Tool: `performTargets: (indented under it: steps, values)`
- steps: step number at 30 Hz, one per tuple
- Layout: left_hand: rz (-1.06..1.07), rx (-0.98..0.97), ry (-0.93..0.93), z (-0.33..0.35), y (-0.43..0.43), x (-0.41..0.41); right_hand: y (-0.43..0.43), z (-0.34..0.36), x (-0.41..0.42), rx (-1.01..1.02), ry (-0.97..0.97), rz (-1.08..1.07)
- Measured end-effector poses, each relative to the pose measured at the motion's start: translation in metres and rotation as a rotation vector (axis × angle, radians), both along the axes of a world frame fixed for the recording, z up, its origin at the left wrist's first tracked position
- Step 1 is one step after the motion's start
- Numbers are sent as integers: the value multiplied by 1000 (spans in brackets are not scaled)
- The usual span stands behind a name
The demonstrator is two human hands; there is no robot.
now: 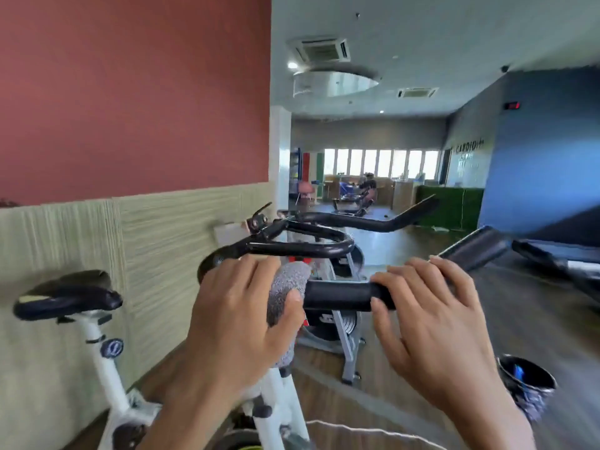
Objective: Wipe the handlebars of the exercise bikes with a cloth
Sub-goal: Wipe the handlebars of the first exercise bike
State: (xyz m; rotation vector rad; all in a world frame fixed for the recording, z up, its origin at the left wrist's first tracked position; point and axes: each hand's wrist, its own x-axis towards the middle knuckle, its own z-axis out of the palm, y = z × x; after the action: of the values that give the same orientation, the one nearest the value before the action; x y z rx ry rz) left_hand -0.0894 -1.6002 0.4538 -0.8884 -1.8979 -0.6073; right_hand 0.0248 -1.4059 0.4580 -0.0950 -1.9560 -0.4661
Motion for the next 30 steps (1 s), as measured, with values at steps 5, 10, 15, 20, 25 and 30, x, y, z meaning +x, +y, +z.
performTargets:
  steps: [5,10,15,20,25,30]
  values:
    - [96,-153,-148,19,20,29,6,34,14,-107,-221,31]
    - [49,-257,-315,38,67,66,18,54,30,-165,-260,-65]
    - [25,-360,-356,43,49,52,22,53,38,-157,-279,-67]
    - [95,-346,-381,43,69,65,20,48,40,-201,-263,-128]
    - [-1,-307,-321,39,44,49,21,47,41,-179,-245,-157]
    - [85,-262,-343,37,38,45,15,46,36,-222,-182,-168]
